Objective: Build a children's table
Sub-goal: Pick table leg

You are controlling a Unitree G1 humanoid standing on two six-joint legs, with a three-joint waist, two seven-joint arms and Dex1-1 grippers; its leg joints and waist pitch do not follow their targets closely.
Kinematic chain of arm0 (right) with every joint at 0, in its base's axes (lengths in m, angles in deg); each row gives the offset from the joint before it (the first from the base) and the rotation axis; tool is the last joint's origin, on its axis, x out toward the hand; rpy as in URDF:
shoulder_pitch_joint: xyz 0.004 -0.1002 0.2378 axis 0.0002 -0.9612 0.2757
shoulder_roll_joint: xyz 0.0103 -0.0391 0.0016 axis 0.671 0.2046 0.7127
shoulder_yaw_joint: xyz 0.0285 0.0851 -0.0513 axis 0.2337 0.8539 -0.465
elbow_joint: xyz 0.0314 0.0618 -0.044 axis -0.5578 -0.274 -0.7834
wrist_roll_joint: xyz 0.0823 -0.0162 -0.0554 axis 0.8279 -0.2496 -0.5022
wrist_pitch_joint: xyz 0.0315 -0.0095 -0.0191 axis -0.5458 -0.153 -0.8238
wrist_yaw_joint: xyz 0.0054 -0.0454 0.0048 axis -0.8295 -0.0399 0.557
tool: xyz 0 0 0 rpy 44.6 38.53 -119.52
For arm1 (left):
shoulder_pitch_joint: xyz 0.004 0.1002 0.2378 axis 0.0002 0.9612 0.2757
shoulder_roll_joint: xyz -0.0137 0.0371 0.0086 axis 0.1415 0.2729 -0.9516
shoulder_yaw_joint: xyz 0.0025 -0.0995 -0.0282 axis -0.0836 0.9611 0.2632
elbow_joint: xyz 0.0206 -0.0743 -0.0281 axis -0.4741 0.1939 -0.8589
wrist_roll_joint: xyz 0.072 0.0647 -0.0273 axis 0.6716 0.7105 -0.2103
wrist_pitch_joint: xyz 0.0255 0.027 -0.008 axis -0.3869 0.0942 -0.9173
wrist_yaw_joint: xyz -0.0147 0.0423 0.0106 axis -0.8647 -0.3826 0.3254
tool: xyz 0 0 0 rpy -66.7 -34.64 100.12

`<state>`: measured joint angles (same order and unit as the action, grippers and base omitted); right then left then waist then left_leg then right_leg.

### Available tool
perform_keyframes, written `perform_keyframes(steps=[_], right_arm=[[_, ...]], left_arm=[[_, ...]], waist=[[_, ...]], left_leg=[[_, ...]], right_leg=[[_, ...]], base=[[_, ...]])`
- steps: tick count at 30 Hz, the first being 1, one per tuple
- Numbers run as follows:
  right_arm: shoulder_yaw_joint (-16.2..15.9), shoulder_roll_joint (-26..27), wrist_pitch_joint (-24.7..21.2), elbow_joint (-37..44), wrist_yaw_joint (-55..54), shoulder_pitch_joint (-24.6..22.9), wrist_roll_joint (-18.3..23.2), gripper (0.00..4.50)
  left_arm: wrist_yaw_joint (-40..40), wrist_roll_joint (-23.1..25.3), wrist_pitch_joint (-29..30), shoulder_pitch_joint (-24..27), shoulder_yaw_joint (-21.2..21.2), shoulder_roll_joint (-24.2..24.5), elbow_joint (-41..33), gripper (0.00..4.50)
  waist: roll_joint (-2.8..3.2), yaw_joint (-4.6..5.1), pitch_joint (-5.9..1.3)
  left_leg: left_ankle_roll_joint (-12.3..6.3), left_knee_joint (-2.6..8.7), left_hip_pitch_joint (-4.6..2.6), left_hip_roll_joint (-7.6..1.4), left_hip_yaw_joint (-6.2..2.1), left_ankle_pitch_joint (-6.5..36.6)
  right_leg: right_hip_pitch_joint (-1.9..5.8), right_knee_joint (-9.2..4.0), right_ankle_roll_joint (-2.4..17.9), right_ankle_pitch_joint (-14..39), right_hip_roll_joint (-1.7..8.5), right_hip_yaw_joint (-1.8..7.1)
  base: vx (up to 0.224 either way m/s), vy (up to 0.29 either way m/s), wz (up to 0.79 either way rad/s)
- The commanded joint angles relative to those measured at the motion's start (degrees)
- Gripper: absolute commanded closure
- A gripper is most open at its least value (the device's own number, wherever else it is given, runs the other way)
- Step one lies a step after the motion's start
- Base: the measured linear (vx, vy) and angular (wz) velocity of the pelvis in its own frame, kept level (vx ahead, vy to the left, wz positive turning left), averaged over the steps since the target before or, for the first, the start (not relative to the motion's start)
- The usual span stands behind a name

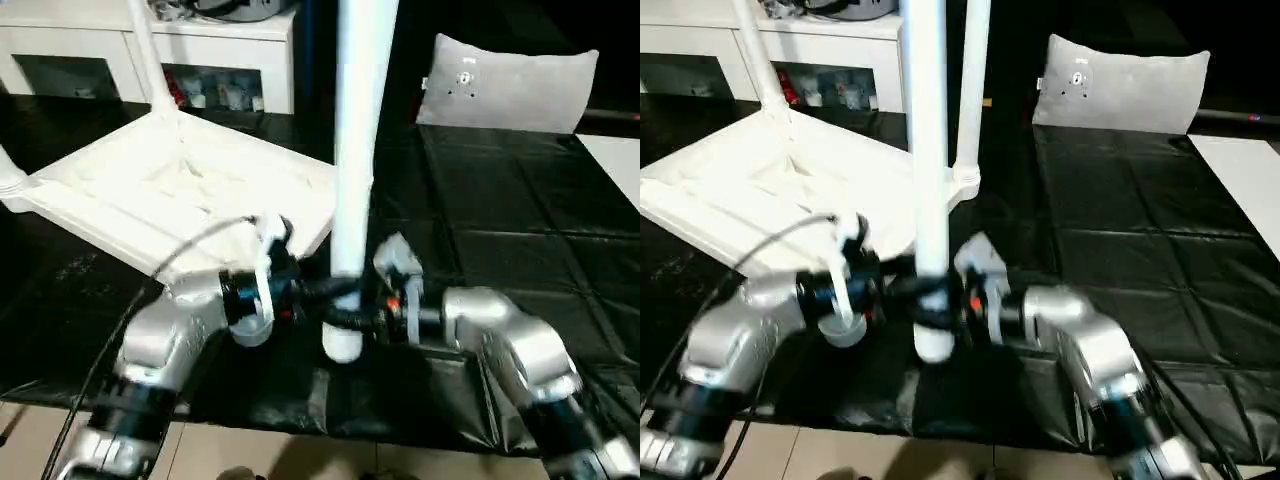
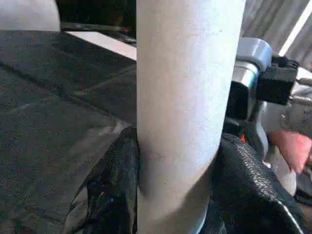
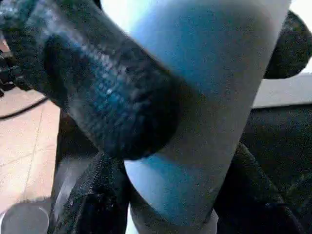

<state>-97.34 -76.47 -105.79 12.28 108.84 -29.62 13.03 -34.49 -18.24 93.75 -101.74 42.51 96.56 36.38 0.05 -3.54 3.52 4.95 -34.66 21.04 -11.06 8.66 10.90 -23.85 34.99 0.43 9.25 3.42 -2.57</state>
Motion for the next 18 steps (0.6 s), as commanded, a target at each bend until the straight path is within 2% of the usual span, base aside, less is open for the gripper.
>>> perform_keyframes(steps=[1, 2, 4, 6, 8, 9, 15, 16, 18], right_arm=[[3.9, -2.0, 1.8, 2.8, -1.5, 0.3, -0.2, 2.62], [4.1, -2.4, 1.6, 4.4, -1.7, -0.9, 0.0, 2.62], [4.5, -2.7, 0.9, 7.1, -2.2, -3.0, 0.6, 2.62], [4.3, -2.9, 0.4, 9.3, -2.6, -5.2, 0.9, 2.62], [4.1, -2.8, 0.4, 9.4, -2.7, -5.8, 0.7, 2.62], [3.9, -2.7, 0.5, 9.2, -2.9, -6.3, 0.4, 2.62], [3.4, -2.3, 0.8, 7.4, -4.8, -6.0, -1.0, 2.62], [3.4, -2.3, 0.8, 7.3, -5.0, -5.9, -1.2, 2.62], [3.3, -2.4, 0.9, 7.2, -5.2, -5.8, -1.3, 2.62]], left_arm=[[-1.6, 1.2, 1.4, 2.4, -3.1, 1.8, -4.0, 1.9], [-0.5, 0.9, 2.2, 3.4, -2.8, 2.3, -6.4, 1.9], [1.6, -0.1, 4.1, 5.4, -1.9, 2.6, -10.4, 1.9], [3.3, -0.8, 5.6, 7.8, -1.4, 2.8, -13.3, 1.9], [4.0, -0.9, 6.0, 8.5, -1.3, 2.6, -13.4, 1.9], [4.7, -1.2, 6.5, 9.2, -1.1, 2.2, -13.1, 1.9], [6.7, -2.9, 7.5, 10.7, 0.1, -0.7, -10.0, 1.9], [7.0, -3.0, 7.5, 10.7, 0.2, -0.9, -9.6, 1.9], [7.1, -2.6, 7.1, 10.7, 0.2, -0.9, -9.1, 1.9]], waist=[[-0.04, -0.08, -3.69], [0.16, -0.12, -3.78], [0.15, 0.03, -3.49], [0.12, 0.27, -3.28], [0.04, 0.3, -3.23], [0.26, 0.37, -3.2], [0.11, 0.72, -3.21], [-0.09, 0.78, -3.19], [0.05, 0.79, -3.25]], left_leg=[[-0.27, 4.52, -0.12, -1.46, 0.26, 13.5], [-0.06, 4.46, -0.24, -1.54, 0.2, 14.1], [-0.14, 4.62, -0.1, -1.51, 0.18, 14.7], [-0.33, 4.46, -0.2, -1.18, 0.2, 16.4], [-0.31, 4.41, -0.31, -1.11, 0.19, 17.1], [-0.17, 4.27, -0.41, -0.87, 0.06, 18.1], [-0.21, 4.24, -0.43, -0.72, -0.13, 19.4], [-0.32, 4.29, -0.39, -0.72, -0.15, 19.5], [-0.46, 4.36, -0.42, -0.74, -0.25, 19.5]], right_leg=[[3.24, -4.77, 8.2, 21.1, 3.36, 2.15], [3.33, -4.84, 8.0, 22.0, 3.53, 2.18], [3.14, -4.94, 7.7, 23.2, 3.32, 2.16], [2.75, -5.68, 5.8, 28.9, 3.18, 1.99], [2.5, -6.01, 4.8, 31.1, 3.13, 1.92], [2.29, -6.4, 3.6, 33.9, 3.11, 1.72], [2.09, -6.96, 2.3, 35.2, 2.97, 1.33], [2.1, -7.03, 2.2, 35.2, 2.92, 1.28], [2.11, -7.05, 2.1, 35.0, 2.97, 1.23]], base=[[0.0, 0.0, 0.0], [0.0, 0.0, 0.0], [0.0, 0.0, 0.0], [0.0, 0.0, 0.0], [0.0, 0.0, 0.0], [0.0, 0.0, 0.0], [0.0, 0.0, 0.0], [0.0, 0.0, 0.0], [0.0, 0.0, 0.0]])
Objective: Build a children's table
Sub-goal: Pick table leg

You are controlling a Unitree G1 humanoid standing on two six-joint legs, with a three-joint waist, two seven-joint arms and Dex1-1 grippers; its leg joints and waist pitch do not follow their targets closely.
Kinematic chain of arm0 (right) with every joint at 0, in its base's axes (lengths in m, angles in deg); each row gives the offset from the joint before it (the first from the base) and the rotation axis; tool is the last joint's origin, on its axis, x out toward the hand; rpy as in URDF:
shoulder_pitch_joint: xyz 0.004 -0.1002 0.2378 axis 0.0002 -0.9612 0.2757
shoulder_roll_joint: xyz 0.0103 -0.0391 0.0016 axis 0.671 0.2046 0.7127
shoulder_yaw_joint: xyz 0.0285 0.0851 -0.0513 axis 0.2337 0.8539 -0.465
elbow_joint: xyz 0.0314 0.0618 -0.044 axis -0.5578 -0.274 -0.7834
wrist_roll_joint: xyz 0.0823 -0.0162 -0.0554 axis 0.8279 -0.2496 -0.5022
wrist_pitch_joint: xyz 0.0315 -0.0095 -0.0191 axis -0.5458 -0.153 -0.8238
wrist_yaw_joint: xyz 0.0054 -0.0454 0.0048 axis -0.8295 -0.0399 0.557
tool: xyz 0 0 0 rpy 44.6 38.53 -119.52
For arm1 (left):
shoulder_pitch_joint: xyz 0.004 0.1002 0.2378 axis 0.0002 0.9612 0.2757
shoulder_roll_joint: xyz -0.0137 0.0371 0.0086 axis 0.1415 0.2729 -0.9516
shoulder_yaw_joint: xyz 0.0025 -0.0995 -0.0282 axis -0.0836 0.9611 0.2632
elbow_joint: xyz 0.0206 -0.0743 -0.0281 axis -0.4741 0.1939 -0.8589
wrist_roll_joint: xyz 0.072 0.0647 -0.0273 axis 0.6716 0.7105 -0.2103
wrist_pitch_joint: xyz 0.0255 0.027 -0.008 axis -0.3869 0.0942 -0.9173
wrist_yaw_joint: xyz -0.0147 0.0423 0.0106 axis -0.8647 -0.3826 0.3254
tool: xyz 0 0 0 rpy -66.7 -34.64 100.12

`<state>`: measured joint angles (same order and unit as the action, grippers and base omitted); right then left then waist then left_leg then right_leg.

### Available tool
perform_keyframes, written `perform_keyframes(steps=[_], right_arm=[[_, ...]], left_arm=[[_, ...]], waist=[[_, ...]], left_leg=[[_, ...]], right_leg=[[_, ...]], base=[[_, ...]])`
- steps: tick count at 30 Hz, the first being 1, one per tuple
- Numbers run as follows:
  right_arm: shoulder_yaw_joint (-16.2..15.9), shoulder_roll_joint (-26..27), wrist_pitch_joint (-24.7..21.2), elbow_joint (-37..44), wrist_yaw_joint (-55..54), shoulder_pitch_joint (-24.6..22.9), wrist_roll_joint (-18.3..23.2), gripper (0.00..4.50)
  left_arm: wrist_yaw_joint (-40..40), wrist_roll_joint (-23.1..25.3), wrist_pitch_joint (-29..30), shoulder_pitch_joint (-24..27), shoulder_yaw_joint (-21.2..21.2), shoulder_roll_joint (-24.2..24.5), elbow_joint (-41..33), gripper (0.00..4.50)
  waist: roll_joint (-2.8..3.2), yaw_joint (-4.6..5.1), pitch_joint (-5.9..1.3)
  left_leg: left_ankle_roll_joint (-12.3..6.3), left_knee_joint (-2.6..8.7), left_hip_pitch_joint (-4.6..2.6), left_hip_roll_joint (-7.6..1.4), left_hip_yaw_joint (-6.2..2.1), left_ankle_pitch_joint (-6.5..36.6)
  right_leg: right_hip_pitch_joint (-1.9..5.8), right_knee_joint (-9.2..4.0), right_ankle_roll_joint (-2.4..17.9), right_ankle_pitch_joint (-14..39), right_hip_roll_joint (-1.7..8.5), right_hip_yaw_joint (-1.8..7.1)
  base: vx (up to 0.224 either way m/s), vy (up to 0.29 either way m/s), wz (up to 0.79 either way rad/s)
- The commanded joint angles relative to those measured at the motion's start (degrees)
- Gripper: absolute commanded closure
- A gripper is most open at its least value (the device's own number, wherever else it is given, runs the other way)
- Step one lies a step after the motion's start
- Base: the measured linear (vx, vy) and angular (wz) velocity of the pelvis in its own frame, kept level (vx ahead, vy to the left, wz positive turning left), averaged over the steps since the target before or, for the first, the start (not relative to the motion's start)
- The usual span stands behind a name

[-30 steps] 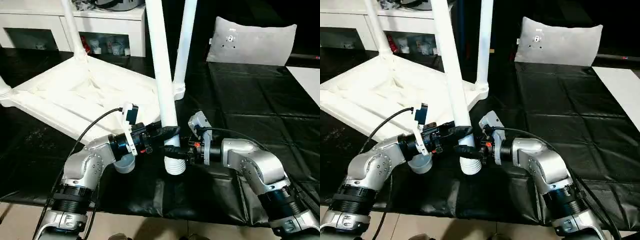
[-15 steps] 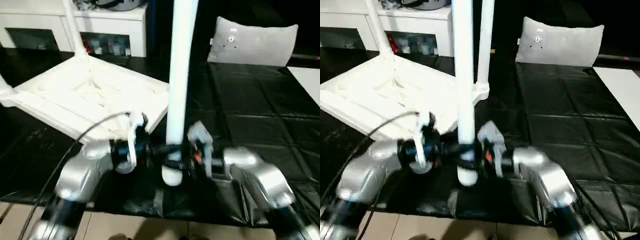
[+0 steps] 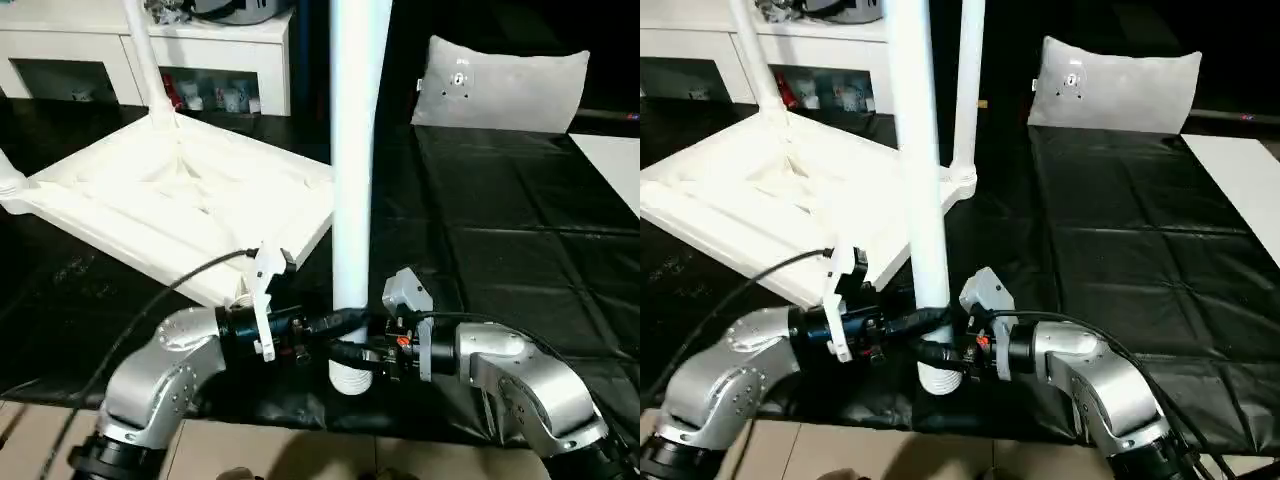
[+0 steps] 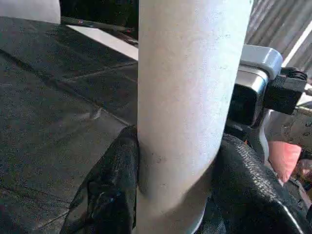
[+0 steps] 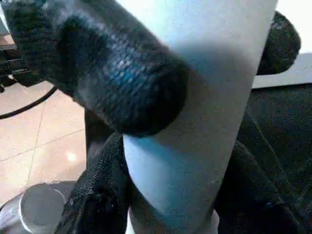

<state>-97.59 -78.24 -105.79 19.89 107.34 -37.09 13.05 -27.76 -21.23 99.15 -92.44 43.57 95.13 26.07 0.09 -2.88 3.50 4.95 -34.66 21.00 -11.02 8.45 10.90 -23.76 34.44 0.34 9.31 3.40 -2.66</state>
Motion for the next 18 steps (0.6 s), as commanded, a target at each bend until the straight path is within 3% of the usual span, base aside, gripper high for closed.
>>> perform_keyframes(steps=[1, 10, 12, 16, 18], right_arm=[[3.8, -0.5, 1.0, -0.7, -3.9, 2.1, -1.4, 2.62], [5.7, 0.7, 1.6, -2.2, -3.9, 5.6, 0.1, 2.62], [6.2, 0.6, 1.1, -3.0, -2.1, 8.3, 1.5, 2.62], [7.9, 1.4, 0.1, -4.0, -1.6, 11.4, 3.9, 2.62], [8.9, 2.0, -1.4, -4.8, -1.2, 13.4, 5.6, 2.62]], left_arm=[[1.3, 1.5, 0.6, 0.8, -0.8, 0.3, 2.1, 1.9], [0.8, -1.6, 0.6, -2.4, 2.1, -1.1, 2.5, 1.9], [3.5, -7.8, 0.6, -6.0, 8.2, -5.2, 4.0, 1.9], [6.3, -12.4, 0.2, -8.0, 12.6, -8.1, 5.9, 1.9], [6.0, -13.2, 0.6, -8.1, 13.4, -8.3, 6.8, 1.9]], waist=[[-0.11, 0.2, -3.24], [0.0, 0.43, -3.42], [-0.11, 0.45, -3.59], [-0.22, 0.11, -3.83], [-0.36, -0.02, -4.01]], left_leg=[[-0.54, 4.4, -0.31, -0.8, -0.06, 19.4], [-0.62, 4.61, -0.19, -1.02, 0.02, 17.7], [-0.67, 4.43, -0.13, -1.04, 0.33, 16.0], [-1.33, 4.3, -0.05, -1.16, 0.42, 13.2], [-1.6, 4.12, 0.02, -1.0, 0.49, 12.3]], right_leg=[[2.08, -6.49, 2.3, 34.5, 2.95, 1.33], [2.55, -5.72, 5.1, 28.5, 3.09, 1.63], [2.85, -5.27, 6.6, 25.5, 3.18, 1.83], [3.14, -4.6, 9.1, 19.5, 3.03, 1.84], [3.4, -4.55, 8.9, 20.6, 3.23, 1.81]], base=[[0.0, 0.0, 0.0], [0.0, 0.0, 0.0], [0.0, 0.0, 0.0], [0.0, 0.0, 0.0], [0.0, 0.0, 0.0]])
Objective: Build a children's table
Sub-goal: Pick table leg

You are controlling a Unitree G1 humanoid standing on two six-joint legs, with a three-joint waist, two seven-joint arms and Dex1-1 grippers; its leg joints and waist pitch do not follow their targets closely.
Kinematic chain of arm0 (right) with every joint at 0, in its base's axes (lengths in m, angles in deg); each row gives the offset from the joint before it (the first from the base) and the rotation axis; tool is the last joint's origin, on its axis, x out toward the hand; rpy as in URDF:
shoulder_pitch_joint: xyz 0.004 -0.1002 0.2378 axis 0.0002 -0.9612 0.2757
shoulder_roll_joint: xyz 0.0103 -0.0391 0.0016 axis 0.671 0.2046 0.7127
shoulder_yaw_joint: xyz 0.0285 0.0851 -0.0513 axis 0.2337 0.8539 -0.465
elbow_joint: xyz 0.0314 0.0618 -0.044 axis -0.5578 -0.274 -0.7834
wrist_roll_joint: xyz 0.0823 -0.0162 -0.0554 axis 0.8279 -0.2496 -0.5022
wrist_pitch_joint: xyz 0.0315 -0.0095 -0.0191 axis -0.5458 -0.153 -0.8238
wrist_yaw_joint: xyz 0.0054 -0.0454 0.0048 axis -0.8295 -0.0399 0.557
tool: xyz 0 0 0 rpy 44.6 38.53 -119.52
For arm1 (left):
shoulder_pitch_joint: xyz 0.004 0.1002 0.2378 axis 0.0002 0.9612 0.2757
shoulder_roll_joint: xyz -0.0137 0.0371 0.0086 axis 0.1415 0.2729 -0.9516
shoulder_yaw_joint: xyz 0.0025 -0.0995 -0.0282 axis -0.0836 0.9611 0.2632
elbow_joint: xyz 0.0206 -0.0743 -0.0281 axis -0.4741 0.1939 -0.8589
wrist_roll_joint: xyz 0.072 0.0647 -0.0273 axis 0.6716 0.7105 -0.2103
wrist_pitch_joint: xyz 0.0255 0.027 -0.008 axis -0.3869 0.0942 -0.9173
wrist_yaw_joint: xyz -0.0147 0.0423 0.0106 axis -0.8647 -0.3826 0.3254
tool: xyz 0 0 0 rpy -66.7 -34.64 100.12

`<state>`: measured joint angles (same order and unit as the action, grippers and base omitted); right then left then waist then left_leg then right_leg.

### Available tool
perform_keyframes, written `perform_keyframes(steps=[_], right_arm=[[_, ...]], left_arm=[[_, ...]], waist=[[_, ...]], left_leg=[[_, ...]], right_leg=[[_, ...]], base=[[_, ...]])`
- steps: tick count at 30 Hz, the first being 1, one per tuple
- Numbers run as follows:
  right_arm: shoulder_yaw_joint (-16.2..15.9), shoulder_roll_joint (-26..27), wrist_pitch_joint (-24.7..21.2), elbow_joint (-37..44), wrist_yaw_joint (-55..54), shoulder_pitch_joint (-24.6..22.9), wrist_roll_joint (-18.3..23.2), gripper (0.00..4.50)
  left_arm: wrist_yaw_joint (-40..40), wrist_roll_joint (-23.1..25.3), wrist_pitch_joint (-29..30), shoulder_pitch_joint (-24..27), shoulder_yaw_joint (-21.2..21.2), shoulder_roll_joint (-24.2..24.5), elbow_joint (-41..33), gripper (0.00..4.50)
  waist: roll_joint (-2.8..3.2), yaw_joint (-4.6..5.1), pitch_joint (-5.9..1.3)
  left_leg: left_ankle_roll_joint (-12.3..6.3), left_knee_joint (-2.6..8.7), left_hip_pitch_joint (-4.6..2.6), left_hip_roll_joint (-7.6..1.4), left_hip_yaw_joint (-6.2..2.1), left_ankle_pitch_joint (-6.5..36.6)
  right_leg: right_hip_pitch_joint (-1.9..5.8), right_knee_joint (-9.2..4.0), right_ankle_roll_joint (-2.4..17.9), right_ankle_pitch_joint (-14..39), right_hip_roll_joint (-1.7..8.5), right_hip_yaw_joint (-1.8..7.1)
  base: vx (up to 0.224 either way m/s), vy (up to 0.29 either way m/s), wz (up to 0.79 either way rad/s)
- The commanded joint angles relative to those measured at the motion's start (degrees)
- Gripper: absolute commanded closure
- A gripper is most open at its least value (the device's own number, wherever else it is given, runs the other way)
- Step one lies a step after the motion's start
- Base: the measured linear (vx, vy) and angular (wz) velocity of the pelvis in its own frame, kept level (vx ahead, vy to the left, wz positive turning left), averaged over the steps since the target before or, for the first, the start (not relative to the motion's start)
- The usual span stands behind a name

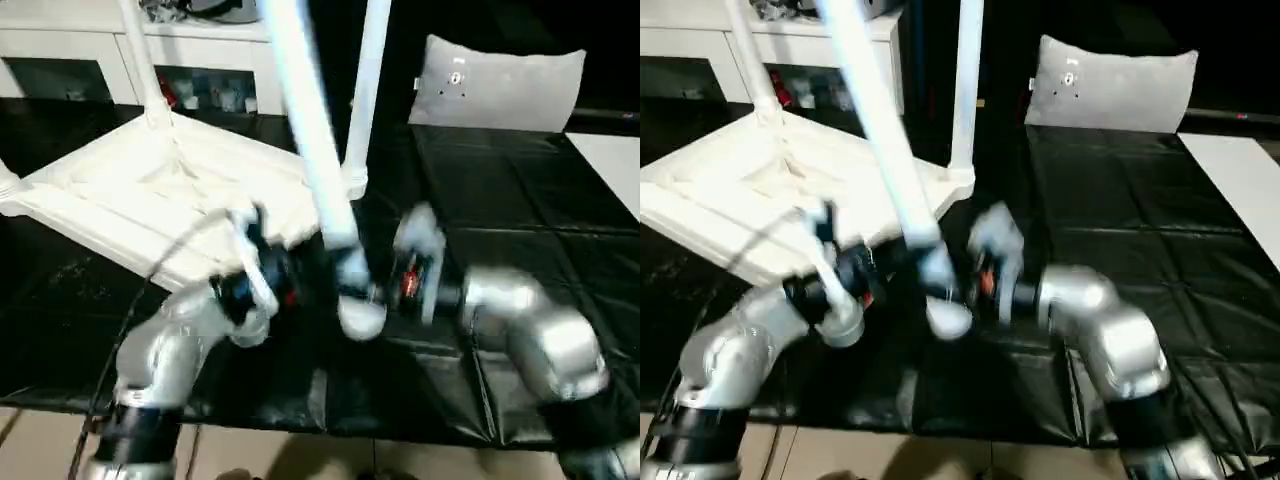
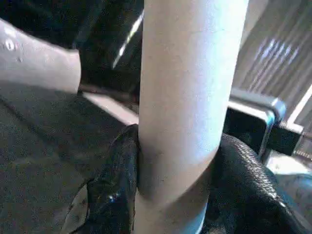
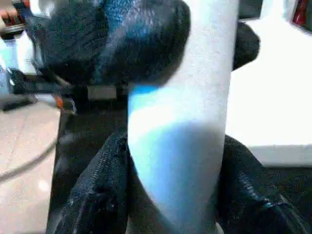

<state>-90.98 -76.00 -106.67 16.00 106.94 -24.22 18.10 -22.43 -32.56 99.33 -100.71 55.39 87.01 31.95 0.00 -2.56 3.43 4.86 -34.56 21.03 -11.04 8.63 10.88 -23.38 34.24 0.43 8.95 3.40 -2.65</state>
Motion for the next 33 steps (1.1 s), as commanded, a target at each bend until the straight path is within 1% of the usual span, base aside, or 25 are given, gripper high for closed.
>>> perform_keyframes(steps=[1, 2, 3, 6, 7, 8, 9, 10, 11, 12, 14, 15, 18, 19, 20, 21, 22, 23, 24, 25, 26, 27, 28, 30, 33], right_arm=[[2.6, -0.1, -1.4, -1.0, -0.4, 1.2, 1.4, 2.62], [2.8, -0.1, -2.0, -1.1, -0.2, 1.6, 1.8, 2.62], [2.9, -0.1, -2.8, -1.4, 0.3, 2.1, 2.6, 2.62], [2.6, -0.3, -4.4, -1.7, 1.5, 3.0, 4.1, 2.62], [2.6, -0.3, -4.4, -1.7, 1.5, 3.0, 4.1, 2.62], [2.4, -0.5, -5.4, -1.5, 2.0, 3.0, 4.6, 2.62], [2.2, -0.6, -6.4, -1.4, 2.4, 3.0, 5.1, 2.62], [2.0, -0.7, -7.5, -1.2, 2.6, 2.9, 5.7, 2.62], [1.9, -0.7, -7.8, -1.1, 2.7, 2.8, 5.9, 2.62], [1.3, -0.9, -8.7, -0.9, 3.1, 2.4, 6.2, 2.62], [0.7, -1.3, -9.4, -0.6, 3.8, 1.8, 6.3, 2.62], [0.4, -1.6, -9.6, -0.4, 4.1, 1.4, 6.3, 2.62], [0.2, -2.5, -10.4, 0.5, 4.8, 0.1, 6.6, 2.62], [0.3, -2.8, -10.7, 0.9, 4.8, -0.4, 6.7, 2.62], [0.5, -3.1, -11.1, 1.4, 4.7, -1.1, 7.1, 2.62], [0.7, -3.3, -11.3, 1.8, 4.5, -1.5, 7.3, 2.62], [0.7, -3.4, -11.4, 2.1, 4.5, -1.9, 7.3, 2.62], [0.8, -3.5, -11.6, 2.3, 4.5, -2.0, 7.3, 2.62], [0.9, -3.6, -11.8, 2.5, 4.4, -2.3, 7.3, 2.62], [1.1, -3.8, -12.2, 3.1, 4.2, -2.8, 7.4, 2.62], [1.1, -3.8, -12.2, 3.3, 4.2, -2.9, 7.4, 2.62], [1.2, -3.8, -12.3, 3.5, 4.0, -3.1, 7.5, 2.62], [1.3, -3.9, -12.4, 3.7, 3.8, -3.2, 7.5, 2.62], [1.3, -4.0, -12.5, 4.0, 3.5, -3.4, 7.7, 2.62], [1.2, -4.0, -12.6, 4.4, 3.1, -3.7, 7.9, 2.62]], left_arm=[[0.8, -2.1, 1.3, 0.3, 1.8, -0.2, 1.5, 1.9], [0.9, -2.2, 1.9, 0.4, 2.0, -0.2, 1.8, 1.9], [1.5, -2.2, 3.3, 0.6, 2.3, -0.3, 2.5, 1.9], [3.0, -3.8, 6.8, 1.0, 2.9, -0.6, 3.2, 1.9], [3.0, -3.8, 6.8, 1.0, 2.9, -0.6, 3.2, 1.9], [3.5, -5.3, 8.0, 1.2, 3.3, -0.9, 3.0, 1.9], [3.4, -7.0, 9.2, 1.4, 3.6, -1.1, 2.7, 1.9], [1.8, -9.0, 10.3, 1.9, 3.3, -1.0, 2.0, 1.9], [1.1, -9.5, 10.6, 2.1, 3.1, -0.8, 1.7, 1.9], [-2.6, -10.4, 10.9, 2.9, 2.0, -0.1, 1.1, 1.9], [-5.7, -10.6, 10.8, 3.4, 1.3, 0.5, 1.3, 1.9], [-7.9, -10.1, 9.9, 3.7, 0.7, 0.9, 1.4, 1.9], [-10.7, -8.5, 8.9, 3.3, -0.6, 2.4, 1.3, 1.9], [-11.5, -9.4, 10.1, 3.2, -0.7, 2.8, 1.2, 1.9], [-12.6, -11.3, 11.9, 2.9, -0.2, 2.7, 1.5, 1.9], [-13.0, -12.5, 12.8, 2.7, 0.2, 2.6, 1.8, 1.9], [-13.3, -12.9, 13.2, 2.5, 0.4, 2.5, 2.3, 1.9], [-13.5, -13.2, 13.4, 2.4, 0.4, 2.5, 2.7, 1.9], [-13.6, -12.8, 13.2, 2.2, 0.2, 2.4, 3.2, 1.9], [-14.4, -11.8, 12.7, 2.0, -0.5, 2.5, 4.3, 1.9], [-14.6, -11.5, 12.6, 2.0, -0.7, 2.5, 4.6, 1.9], [-14.7, -11.1, 12.2, 1.9, -1.0, 2.5, 4.9, 1.9], [-14.9, -11.1, 12.1, 1.9, -1.0, 2.4, 5.1, 1.9], [-15.4, -11.2, 12.2, 1.7, -0.9, 2.4, 5.3, 1.9], [-16.4, -10.7, 12.5, 1.5, -0.9, 3.2, 5.2, 1.9]], waist=[[-0.25, -0.42, -4.0], [-0.24, -0.36, -4.04], [-0.27, -0.53, -4.22], [-0.16, -0.89, -4.38], [-0.17, -0.98, -4.37], [-0.26, -1.04, -4.25], [-0.34, -1.0, -4.1], [-0.26, -1.06, -4.06], [-0.4, -1.06, -3.98], [-0.54, -1.03, -3.89], [-0.45, -1.1, -3.83], [-0.4, -1.1, -3.73], [-0.39, -1.12, -3.69], [-0.17, -1.17, -3.69], [-0.17, -1.17, -3.69], [0.02, -1.22, -3.63], [-0.11, -1.19, -3.7], [-0.1, -1.18, -3.73], [-0.16, -1.19, -3.74], [0.25, -1.1, -3.71], [0.25, -1.1, -3.71], [0.42, -1.11, -3.79], [0.3, -1.06, -3.8], [0.32, -1.07, -3.84], [0.37, -1.03, -3.85]], left_leg=[[-1.56, 4.01, -0.06, -1.09, 0.32, 11.5], [-1.66, 3.95, 0.03, -1.03, 0.37, 10.7], [-1.89, 3.85, -0.06, -1.11, 0.49, 8.8], [-2.15, 3.69, -0.06, -1.15, 0.55, 7.0], [-2.23, 3.72, -0.04, -1.18, 0.54, 6.8], [-2.22, 3.77, -0.02, -1.18, 0.6, 7.2], [-2.17, 3.85, -0.08, -1.17, 0.61, 8.1], [-1.98, 3.85, -0.16, -1.15, 0.63, 8.8], [-1.78, 3.91, -0.17, -1.16, 0.63, 9.6], [-1.62, 3.99, -0.18, -1.14, 0.62, 10.2], [-1.43, 4.07, -0.18, -1.17, 0.56, 10.6], [-1.24, 4.18, -0.29, -1.18, 0.54, 11.2], [-0.89, 4.27, -0.39, -1.23, 0.5, 11.8], [-0.69, 4.27, -0.51, -1.22, 0.53, 12.0], [-0.69, 4.27, -0.51, -1.22, 0.53, 12.0], [-0.61, 4.28, -0.53, -1.19, 0.56, 12.1], [-0.47, 4.36, -0.38, -1.14, 0.43, 12.3], [-0.43, 4.34, -0.35, -1.11, 0.44, 12.4], [-0.41, 4.3, -0.37, -1.1, 0.43, 12.4], [-0.33, 4.31, -0.43, -1.1, 0.43, 12.7], [-0.33, 4.31, -0.43, -1.1, 0.43, 12.7], [-0.34, 4.28, -0.45, -1.08, 0.41, 12.7], [-0.33, 4.29, -0.41, -1.09, 0.4, 12.8], [-0.29, 4.34, -0.43, -1.2, 0.34, 12.8], [-0.28, 4.33, -0.41, -1.19, 0.33, 12.6]], right_leg=[[2.96, -4.32, 8.8, 20.1, 3.23, 1.85], [3.06, -4.17, 9.0, 18.9, 3.16, 1.89], [3.11, -3.83, 9.8, 15.7, 3.06, 1.94], [3.31, -3.37, 11.2, 12.0, 3.08, 1.94], [3.27, -3.34, 11.4, 11.6, 3.07, 1.93], [3.3, -3.35, 11.5, 11.8, 3.07, 1.9], [3.27, -3.52, 11.3, 13.5, 3.1, 1.89], [3.23, -3.59, 11.1, 14.6, 3.13, 1.87], [3.17, -3.8, 10.4, 16.8, 3.19, 1.87], [3.07, -4.09, 9.6, 18.7, 3.15, 1.85], [3.02, -4.19, 8.8, 20.1, 3.22, 1.88], [2.87, -4.47, 7.8, 21.8, 3.21, 1.92], [2.75, -4.55, 7.0, 22.9, 3.22, 2.0], [2.66, -4.57, 7.0, 23.0, 3.19, 2.03], [2.66, -4.57, 7.0, 23.0, 3.19, 2.03], [2.64, -4.63, 7.2, 22.5, 3.12, 2.06], [2.85, -4.51, 7.2, 22.9, 3.16, 1.94], [2.85, -4.59, 7.2, 23.1, 3.21, 1.91], [2.83, -4.67, 7.1, 23.2, 3.21, 1.92], [2.74, -4.85, 7.1, 23.3, 3.17, 1.95], [2.74, -4.85, 7.1, 23.3, 3.17, 1.95], [2.82, -4.87, 7.2, 23.0, 3.19, 1.95], [2.84, -4.78, 7.2, 22.8, 3.15, 1.93], [2.89, -4.64, 7.8, 21.9, 3.16, 1.89], [2.93, -4.53, 8.1, 21.1, 3.15, 1.89]], base=[[0.0, 0.0, 0.0], [0.0, 0.0, 0.0], [0.0, 0.0, 0.0], [0.0, 0.0, 0.0], [0.0, 0.0, 0.0], [0.0, 0.0, 0.0], [0.0, 0.0, 0.0], [0.0, 0.0, 0.0], [0.0, 0.0, 0.0], [0.0, 0.0, 0.0], [0.0, 0.0, 0.0], [0.0, 0.0, 0.0], [0.0, 0.0, 0.0], [0.0, 0.0, 0.0], [0.0, 0.0, 0.0], [0.0, 0.0, 0.0], [0.0, 0.0, 0.0], [0.0, 0.0, 0.0], [0.0, 0.0, 0.0], [0.0, 0.0, 0.0], [0.0, 0.0, 0.0], [0.0, 0.0, 0.0], [0.0, 0.0, 0.0], [0.0, 0.0, 0.0], [0.0, 0.0, 0.0]])
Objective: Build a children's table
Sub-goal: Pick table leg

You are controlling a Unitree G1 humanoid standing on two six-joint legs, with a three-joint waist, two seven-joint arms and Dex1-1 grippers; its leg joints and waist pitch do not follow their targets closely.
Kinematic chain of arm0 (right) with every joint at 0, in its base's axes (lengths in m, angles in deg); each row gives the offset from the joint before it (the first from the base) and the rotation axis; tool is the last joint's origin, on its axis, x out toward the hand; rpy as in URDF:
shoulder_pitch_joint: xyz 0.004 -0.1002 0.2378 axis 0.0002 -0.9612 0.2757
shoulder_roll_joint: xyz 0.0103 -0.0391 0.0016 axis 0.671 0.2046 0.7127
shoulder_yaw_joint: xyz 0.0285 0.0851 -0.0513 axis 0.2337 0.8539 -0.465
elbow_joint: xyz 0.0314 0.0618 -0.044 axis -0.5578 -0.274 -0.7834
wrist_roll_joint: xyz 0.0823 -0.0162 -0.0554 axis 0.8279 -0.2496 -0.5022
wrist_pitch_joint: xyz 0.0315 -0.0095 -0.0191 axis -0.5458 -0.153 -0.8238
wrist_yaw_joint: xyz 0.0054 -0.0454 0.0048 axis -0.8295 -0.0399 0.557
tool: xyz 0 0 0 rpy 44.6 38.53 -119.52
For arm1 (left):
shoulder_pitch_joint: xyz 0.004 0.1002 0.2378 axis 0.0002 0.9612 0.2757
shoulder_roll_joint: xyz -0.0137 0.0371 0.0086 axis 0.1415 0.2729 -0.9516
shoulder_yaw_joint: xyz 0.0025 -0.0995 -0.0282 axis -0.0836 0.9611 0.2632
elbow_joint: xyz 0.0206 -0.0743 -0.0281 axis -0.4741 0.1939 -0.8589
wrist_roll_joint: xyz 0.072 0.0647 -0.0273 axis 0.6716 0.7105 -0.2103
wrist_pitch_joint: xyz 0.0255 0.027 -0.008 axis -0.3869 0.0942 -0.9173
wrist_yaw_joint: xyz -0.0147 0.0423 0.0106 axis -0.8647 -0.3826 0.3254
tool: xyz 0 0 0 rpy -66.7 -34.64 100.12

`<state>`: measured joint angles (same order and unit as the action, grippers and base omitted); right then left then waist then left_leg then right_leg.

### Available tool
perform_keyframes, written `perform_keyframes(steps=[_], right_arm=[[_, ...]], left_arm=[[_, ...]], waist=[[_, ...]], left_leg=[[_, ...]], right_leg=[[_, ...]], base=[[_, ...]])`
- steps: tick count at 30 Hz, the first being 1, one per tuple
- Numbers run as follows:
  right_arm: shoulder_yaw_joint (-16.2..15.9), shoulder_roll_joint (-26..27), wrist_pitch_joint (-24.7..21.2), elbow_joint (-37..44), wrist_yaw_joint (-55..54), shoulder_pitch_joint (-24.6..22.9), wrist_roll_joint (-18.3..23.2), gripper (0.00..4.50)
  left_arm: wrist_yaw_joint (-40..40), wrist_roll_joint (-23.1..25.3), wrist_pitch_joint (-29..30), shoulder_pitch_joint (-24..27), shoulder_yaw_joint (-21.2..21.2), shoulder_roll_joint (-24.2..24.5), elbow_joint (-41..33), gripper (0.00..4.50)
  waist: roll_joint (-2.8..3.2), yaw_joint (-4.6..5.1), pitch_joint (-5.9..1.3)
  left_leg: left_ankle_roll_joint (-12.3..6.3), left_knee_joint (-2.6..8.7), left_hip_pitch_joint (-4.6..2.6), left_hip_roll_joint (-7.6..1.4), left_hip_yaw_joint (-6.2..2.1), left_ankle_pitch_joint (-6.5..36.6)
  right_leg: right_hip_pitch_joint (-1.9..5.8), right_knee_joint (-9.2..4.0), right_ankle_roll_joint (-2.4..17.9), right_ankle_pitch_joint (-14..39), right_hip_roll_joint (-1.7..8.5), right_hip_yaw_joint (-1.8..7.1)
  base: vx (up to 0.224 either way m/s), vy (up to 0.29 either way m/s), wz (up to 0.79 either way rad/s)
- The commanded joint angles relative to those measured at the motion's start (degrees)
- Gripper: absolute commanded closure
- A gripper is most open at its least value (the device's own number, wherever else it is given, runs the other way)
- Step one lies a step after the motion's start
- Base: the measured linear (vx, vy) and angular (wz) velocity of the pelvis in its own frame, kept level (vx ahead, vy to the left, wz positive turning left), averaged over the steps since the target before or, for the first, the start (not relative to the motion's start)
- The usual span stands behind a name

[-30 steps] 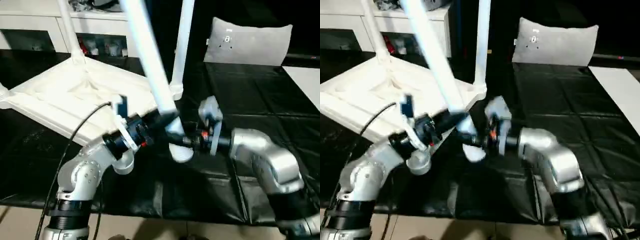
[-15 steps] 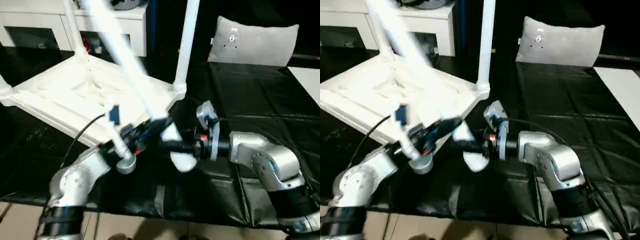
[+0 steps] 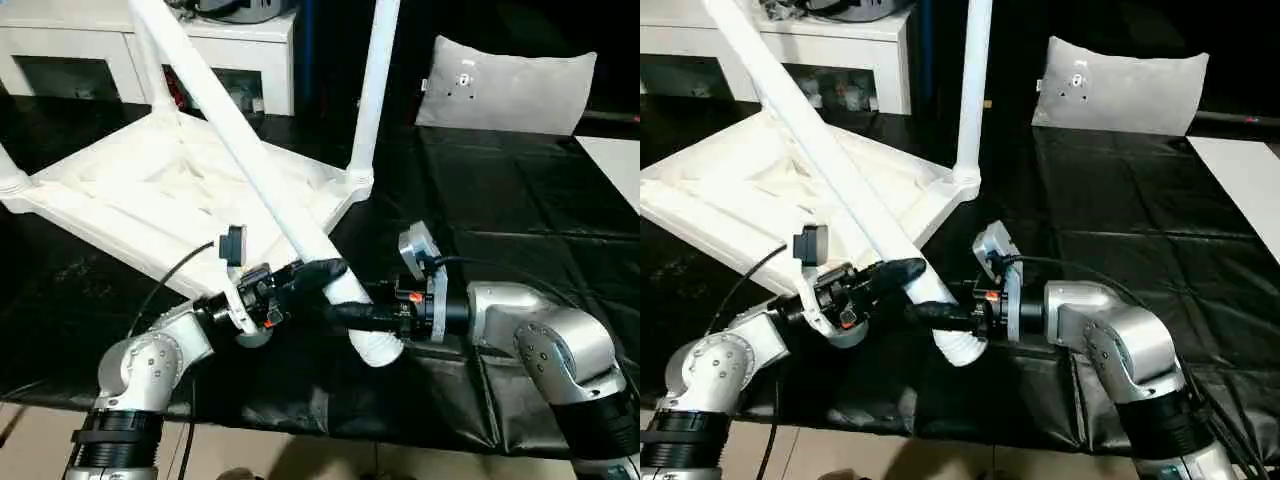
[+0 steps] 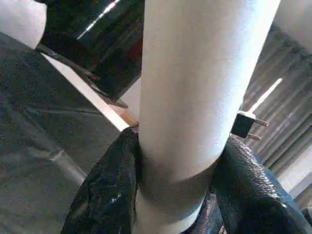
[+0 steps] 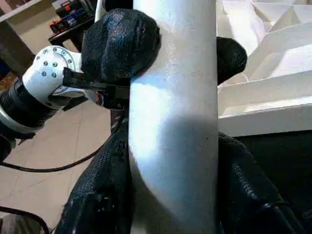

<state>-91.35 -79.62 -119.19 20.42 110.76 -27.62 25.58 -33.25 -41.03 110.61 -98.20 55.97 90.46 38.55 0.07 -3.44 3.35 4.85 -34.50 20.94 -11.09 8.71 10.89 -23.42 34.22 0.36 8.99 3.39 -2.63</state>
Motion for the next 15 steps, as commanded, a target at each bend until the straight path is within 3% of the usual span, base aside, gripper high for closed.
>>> perform_keyframes(steps=[1, 5, 10, 12, 15], right_arm=[[1.6, -0.4, 0.0, 0.0, -0.7, -0.4, 0.4, 2.62], [1.6, -0.3, 0.0, 0.1, -1.0, -0.4, 0.2, 2.62], [1.9, 0.1, 1.0, -0.3, -1.2, -0.1, 0.2, 2.62], [1.7, -0.3, 1.3, -0.1, -0.4, -0.2, 0.4, 2.62], [1.8, -0.7, 1.3, 0.4, 0.7, -0.6, 1.1, 2.62]], left_arm=[[-5.6, -2.2, 1.3, -1.0, -1.5, -0.2, -1.5, 1.9], [-5.9, -0.7, 0.0, -1.2, -1.9, 0.7, -1.3, 1.9], [-7.2, 4.4, -3.9, -1.3, -5.4, 3.4, -2.9, 1.9], [-7.9, 9.5, -9.2, -2.1, -7.9, 4.9, -4.4, 1.9], [-8.1, 10.4, -10.8, -3.1, -8.0, 5.1, -5.7, 1.9]], waist=[[0.25, -0.15, -3.77], [0.24, -0.19, -3.82], [0.22, -0.22, -3.79], [0.22, -0.18, -3.74], [0.22, -0.16, -3.72]], left_leg=[[-0.29, 4.25, -0.3, -1.08, 0.27, 12.7], [-0.3, 4.24, -0.38, -1.16, 0.26, 12.6], [-0.26, 4.34, -0.33, -1.17, 0.23, 12.5], [-0.35, 4.44, -0.45, -1.32, 0.15, 13.0], [-0.13, 4.46, -0.38, -1.38, 0.17, 12.8]], right_leg=[[3.01, -4.53, 8.2, 21.3, 3.17, 1.86], [2.98, -4.49, 8.3, 21.3, 3.23, 1.9], [3.07, -4.43, 8.0, 21.4, 3.28, 1.94], [2.95, -4.57, 7.7, 21.8, 3.3, 1.96], [3.04, -4.38, 8.1, 21.0, 3.35, 2.0]], base=[[0.0, 0.0, 0.0], [0.0, 0.0, 0.0], [0.0, 0.0, 0.0], [0.0, 0.0, 0.0], [0.0, 0.0, 0.0]])
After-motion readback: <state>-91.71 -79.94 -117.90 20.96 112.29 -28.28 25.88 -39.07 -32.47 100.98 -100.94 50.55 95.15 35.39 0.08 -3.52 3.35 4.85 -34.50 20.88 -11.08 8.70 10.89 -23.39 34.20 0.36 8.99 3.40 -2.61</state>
